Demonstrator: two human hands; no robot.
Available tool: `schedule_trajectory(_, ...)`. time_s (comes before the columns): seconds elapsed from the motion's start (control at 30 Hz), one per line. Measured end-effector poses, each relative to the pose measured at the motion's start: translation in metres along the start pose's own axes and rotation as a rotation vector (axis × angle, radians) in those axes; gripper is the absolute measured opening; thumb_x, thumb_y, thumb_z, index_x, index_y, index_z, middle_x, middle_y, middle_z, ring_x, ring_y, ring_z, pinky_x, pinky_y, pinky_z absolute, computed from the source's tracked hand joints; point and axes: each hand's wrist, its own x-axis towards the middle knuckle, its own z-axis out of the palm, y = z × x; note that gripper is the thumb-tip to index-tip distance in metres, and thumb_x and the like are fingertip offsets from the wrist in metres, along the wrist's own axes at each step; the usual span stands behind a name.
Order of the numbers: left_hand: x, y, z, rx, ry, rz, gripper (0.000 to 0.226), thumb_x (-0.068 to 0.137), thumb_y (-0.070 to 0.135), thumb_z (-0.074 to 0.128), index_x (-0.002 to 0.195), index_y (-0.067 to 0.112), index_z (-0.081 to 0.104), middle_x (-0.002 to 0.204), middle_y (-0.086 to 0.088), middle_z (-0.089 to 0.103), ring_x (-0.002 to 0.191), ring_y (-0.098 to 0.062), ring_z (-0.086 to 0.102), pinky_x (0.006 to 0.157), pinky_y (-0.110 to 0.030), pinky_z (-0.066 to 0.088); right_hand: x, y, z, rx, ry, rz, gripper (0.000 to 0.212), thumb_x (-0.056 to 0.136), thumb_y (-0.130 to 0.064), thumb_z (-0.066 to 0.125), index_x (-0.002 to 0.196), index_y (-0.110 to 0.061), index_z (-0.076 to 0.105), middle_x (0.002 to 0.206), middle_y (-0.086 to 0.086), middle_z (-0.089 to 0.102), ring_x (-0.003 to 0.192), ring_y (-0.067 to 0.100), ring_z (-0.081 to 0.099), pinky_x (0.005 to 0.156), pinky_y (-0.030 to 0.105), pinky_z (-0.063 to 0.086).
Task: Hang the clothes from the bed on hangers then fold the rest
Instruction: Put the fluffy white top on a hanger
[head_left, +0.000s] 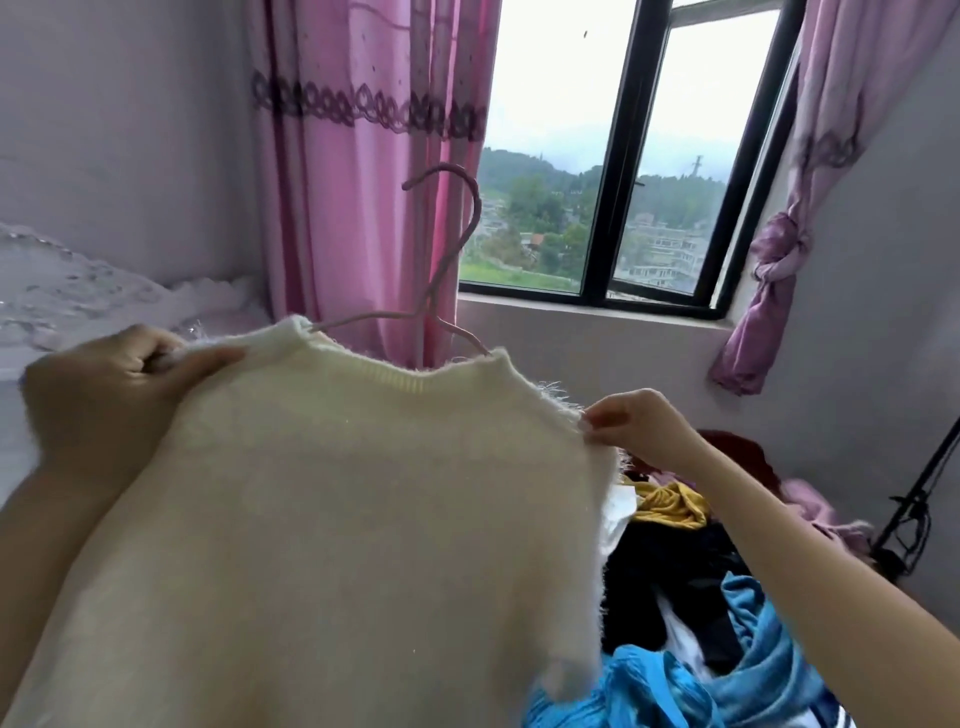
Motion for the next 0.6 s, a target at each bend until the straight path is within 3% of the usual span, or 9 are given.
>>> schedule_trajectory(0.07,-0.007,0.008,0.0,-0.056,-0.008,-0.031,0.048,0.068,0.081,0.056,0.083,0.035,0.058,0.069,0.014,0.063,0.057,-0.011,0.056,0.048,-0.023,0.045,0.0,-0.003,0.009,0.086,0.103,-0.01,0.016,0.072,0.003,0.075,0.089,0.001,0.074,0.081,0.004,0.07,0.054,-0.014,0.056,0.064,0.001,0.043)
schedule_trajectory(0.17,-0.02,0.008,-0.001,-0.126,0.021,-0.082,0.057,0.064,0.078,0.064,0.081,0.024,0.06,0.063,-0.003,0.062,0.063,-0.033,0.06,0.06,-0.036,0.054,0.001,-0.014,0.008,0.214,0.168,-0.016,0.016,0.07,0.006,0.075,0.086,0.002,0.074,0.068,-0.004,0.068,0.052,-0.012,0.056,0.059,0.002,0.043)
schedule_trajectory(0.3,-0.032,0.027,-0.003,-0.046,-0.003,-0.052,0.054,0.065,0.081,0.055,0.084,0.03,0.058,0.06,0.0,0.061,0.059,-0.019,0.055,0.055,-0.031,0.044,0.011,-0.034,0.016,0.25,0.148,-0.051,0.021,0.071,0.005,0.075,0.085,-0.01,0.073,0.052,-0.021,0.063,0.05,-0.01,0.055,0.055,0.004,0.045)
schedule_trajectory(0.4,-0.038,0.03,-0.001,-0.098,0.064,-0.083,0.057,0.063,0.077,0.056,0.072,0.021,0.058,0.059,0.007,0.059,0.053,-0.004,0.047,0.056,-0.033,0.036,0.016,-0.035,0.015,0.312,0.143,-0.073,0.017,0.07,0.003,0.076,0.081,-0.009,0.074,0.056,-0.018,0.067,0.054,-0.009,0.058,0.057,0.006,0.047)
schedule_trajectory(0.47,-0.041,0.028,0.0,-0.129,0.094,-0.091,0.059,0.063,0.075,0.056,0.06,0.016,0.053,0.067,0.018,0.058,0.051,0.001,0.044,0.055,-0.027,0.034,0.018,-0.034,0.004,0.346,0.057,-0.051,0.012,0.07,0.001,0.075,0.081,-0.006,0.074,0.063,-0.013,0.07,0.059,-0.005,0.062,0.061,0.007,0.049)
schedule_trajectory(0.53,-0.043,0.031,0.0,-0.132,0.113,-0.078,0.059,0.063,0.075,0.056,0.057,0.017,0.053,0.07,0.017,0.058,0.052,-0.004,0.044,0.054,-0.019,0.031,0.022,-0.037,-0.007,0.298,-0.03,-0.054,0.024,0.075,-0.004,0.071,0.1,-0.003,0.071,0.077,-0.013,0.073,0.069,-0.004,0.065,0.068,0.006,0.048)
schedule_trajectory(0.6,-0.043,0.041,0.004,-0.108,0.118,-0.034,0.058,0.065,0.073,0.055,0.057,0.016,0.055,0.058,0.002,0.056,0.052,-0.006,0.045,0.055,-0.022,0.032,0.027,-0.048,-0.008,0.123,-0.049,-0.127,0.034,0.083,-0.017,0.064,0.117,-0.01,0.064,0.101,-0.016,0.066,0.083,-0.006,0.062,0.075,0.0,0.043)
